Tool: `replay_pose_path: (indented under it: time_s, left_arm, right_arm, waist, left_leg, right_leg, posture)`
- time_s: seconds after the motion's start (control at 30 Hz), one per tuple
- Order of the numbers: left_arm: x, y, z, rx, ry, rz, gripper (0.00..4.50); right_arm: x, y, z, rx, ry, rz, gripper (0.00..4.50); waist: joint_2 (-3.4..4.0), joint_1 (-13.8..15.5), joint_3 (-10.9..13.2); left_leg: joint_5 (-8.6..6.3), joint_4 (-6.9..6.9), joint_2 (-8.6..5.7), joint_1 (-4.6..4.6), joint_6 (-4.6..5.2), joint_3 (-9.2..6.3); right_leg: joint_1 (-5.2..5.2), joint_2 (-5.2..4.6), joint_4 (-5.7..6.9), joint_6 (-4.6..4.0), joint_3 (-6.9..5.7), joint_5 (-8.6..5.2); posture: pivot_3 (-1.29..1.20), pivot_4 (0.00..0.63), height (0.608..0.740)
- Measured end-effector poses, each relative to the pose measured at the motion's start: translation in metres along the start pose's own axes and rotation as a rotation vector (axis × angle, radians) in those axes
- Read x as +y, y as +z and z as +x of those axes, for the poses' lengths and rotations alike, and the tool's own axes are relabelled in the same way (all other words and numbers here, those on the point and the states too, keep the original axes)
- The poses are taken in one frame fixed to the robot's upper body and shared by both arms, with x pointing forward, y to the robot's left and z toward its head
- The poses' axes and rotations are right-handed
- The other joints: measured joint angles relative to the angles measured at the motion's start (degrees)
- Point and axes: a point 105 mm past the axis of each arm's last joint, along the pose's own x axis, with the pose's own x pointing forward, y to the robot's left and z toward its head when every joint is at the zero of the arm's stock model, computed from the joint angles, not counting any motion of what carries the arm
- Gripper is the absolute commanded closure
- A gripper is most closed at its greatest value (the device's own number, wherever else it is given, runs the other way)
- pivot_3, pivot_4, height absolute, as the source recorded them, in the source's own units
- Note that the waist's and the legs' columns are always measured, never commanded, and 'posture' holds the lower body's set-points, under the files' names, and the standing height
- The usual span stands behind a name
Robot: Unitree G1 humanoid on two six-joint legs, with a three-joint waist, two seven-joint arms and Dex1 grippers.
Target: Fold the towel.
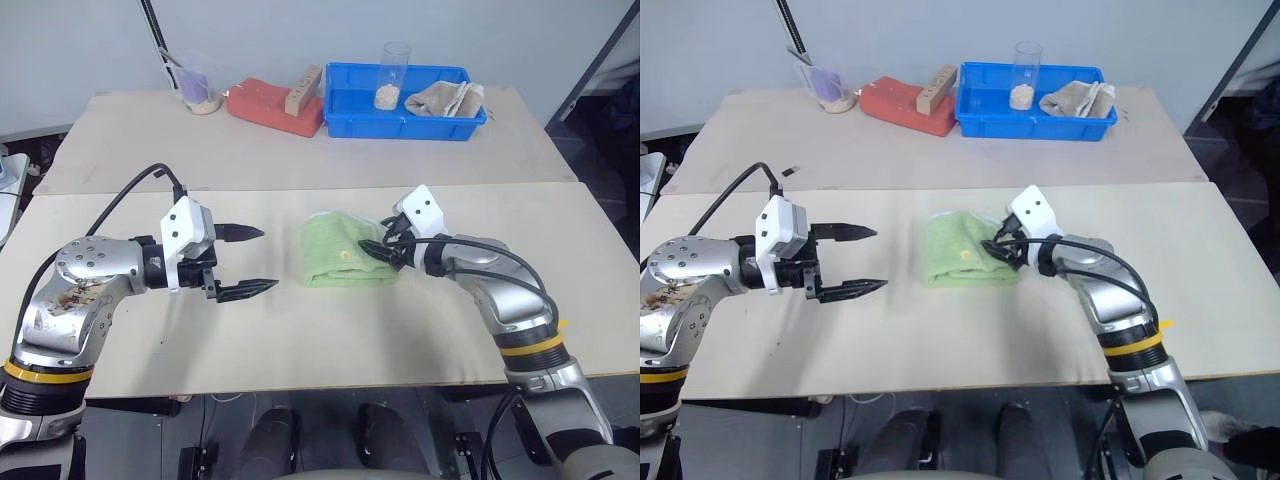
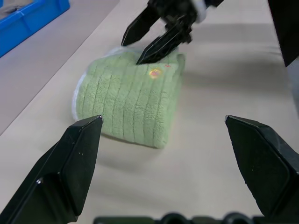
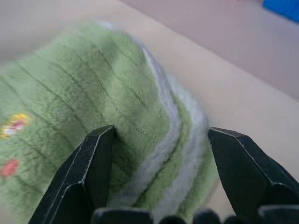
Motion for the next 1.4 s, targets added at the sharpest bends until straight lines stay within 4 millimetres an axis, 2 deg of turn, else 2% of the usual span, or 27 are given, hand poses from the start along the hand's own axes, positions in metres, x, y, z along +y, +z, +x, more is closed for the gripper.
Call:
replay_pose_path:
  time_s: [0.17, 0.3, 0.43, 0.53, 0.8, 0.93, 1.0, 1.17, 1.23, 1.33, 1.4]
  left_arm:
    - [-0.004, 0.003, 0.000, -0.006, -0.003, 0.017, 0.02]
    - [-0.004, 0.003, 0.000, -0.010, 0.003, 0.017, 0.02]
    - [-0.003, 0.004, 0.000, -0.015, 0.006, 0.027, 0.02]
    - [-0.003, 0.005, 0.000, -0.020, 0.012, 0.034, 0.00]
    - [0.001, 0.006, 0.003, -0.045, 0.051, 0.037, 0.00]
    - [0.003, 0.004, 0.003, -0.056, 0.068, 0.020, 0.00]
    - [0.003, 0.005, 0.003, -0.068, 0.059, 0.012, 0.00]
    - [-0.001, 0.015, -0.002, -0.106, 0.004, -0.031, 0.00]
    - [-0.003, 0.021, -0.003, -0.108, -0.028, -0.031, 0.00]
    - [-0.003, 0.028, -0.002, -0.120, -0.054, -0.012, 0.00]
    - [-0.002, 0.031, -0.001, -0.124, -0.060, 0.003, 0.00]
  right_arm:
    - [-0.004, -0.014, 0.005, 0.036, -0.022, 0.037, 0.98]
    - [0.005, -0.018, 0.014, 0.045, 0.025, 0.226, 0.98]
    - [0.004, -0.019, 0.017, 0.065, 0.040, 0.314, 0.98]
    - [0.004, -0.019, 0.018, 0.071, 0.047, 0.340, 1.80]
    - [0.013, -0.015, 0.020, 0.055, 0.094, 0.388, 4.46]
    - [0.010, -0.009, 0.017, 0.038, 0.088, 0.373, 4.46]
    - [-0.005, -0.008, 0.008, 0.038, 0.045, 0.354, 4.46]
    - [-0.082, 0.003, -0.027, 0.005, -0.175, 0.299, 4.46]
    - [-0.096, -0.002, -0.031, 0.010, -0.213, 0.322, 4.46]
    - [-0.097, -0.027, -0.025, 0.071, -0.214, 0.386, 4.46]
    - [-0.095, -0.041, -0.020, 0.109, -0.215, 0.410, 3.61]
  waist:
    - [0.00, -0.7, 0.0]
    - [0.00, -1.1, 0.0]
    - [0.01, -1.2, 0.0]
    - [0.01, -1.2, 0.0]
    - [0.01, -1.2, 0.0]
    - [0.01, -1.2, 0.0]
    - [0.02, -1.0, 0.0]
    - [0.02, -0.8, 0.0]
    - [0.01, -1.0, 0.0]
    - [0.01, -1.5, 0.0]
    - [0.02, -1.7, 0.0]
  left_leg:
    - [0.00, -0.07, 0.07, 0.09, 0.00, -0.01]
    - [0.00, -0.08, 0.09, 0.11, 0.00, -0.01]
    - [0.00, -0.09, 0.07, 0.10, 0.01, -0.01]
    - [0.00, -0.08, 0.07, 0.11, 0.00, -0.01]
    - [0.00, -0.09, 0.08, 0.12, 0.00, -0.01]
    - [0.00, -0.09, 0.07, 0.08, 0.00, -0.01]
    - [0.00, -0.08, 0.04, 0.03, 0.00, -0.01]
    - [0.00, -0.04, -0.04, 0.05, 0.00, 0.03]
    - [-0.01, -0.08, 0.03, 0.10, 0.01, 0.04]
    - [0.00, -0.13, 0.09, 0.09, 0.01, 0.05]
    - [0.00, -0.15, 0.08, 0.06, 0.01, 0.06]
  right_leg:
    - [-0.03, 0.19, 0.12, -0.02, 0.01, 0.00]
    - [-0.04, 0.22, 0.16, -0.03, 0.03, 0.00]
    - [-0.04, 0.20, 0.17, -0.03, 0.03, 0.00]
    - [-0.03, 0.20, 0.16, -0.03, 0.03, 0.00]
    - [-0.05, 0.20, 0.18, -0.03, 0.04, 0.00]
    - [-0.09, 0.20, 0.19, -0.03, 0.04, 0.00]
    - [-0.10, 0.15, 0.19, -0.02, 0.03, 0.00]
    - [0.01, 0.08, 0.03, -0.01, 0.02, 0.00]
    - [0.02, 0.17, 0.04, -0.01, 0.02, 0.00]
    - [-0.06, 0.24, 0.11, -0.03, 0.05, 0.00]
    - [-0.08, 0.22, 0.17, -0.03, 0.08, 0.00]
  posture:
    - [0.00, 0.150, 0.740]
    - [0.00, 0.150, 0.740]
    - [0.00, 0.150, 0.740]
    - [0.00, 0.150, 0.740]
    - [0.00, 0.150, 0.740]
    - [0.00, 0.150, 0.740]
    - [0.00, 0.150, 0.740]
    - [0.00, 0.150, 0.740]
    - [0.00, 0.150, 0.740]
    - [0.00, 0.150, 0.740]
    - [0.00, 0.150, 0.740]
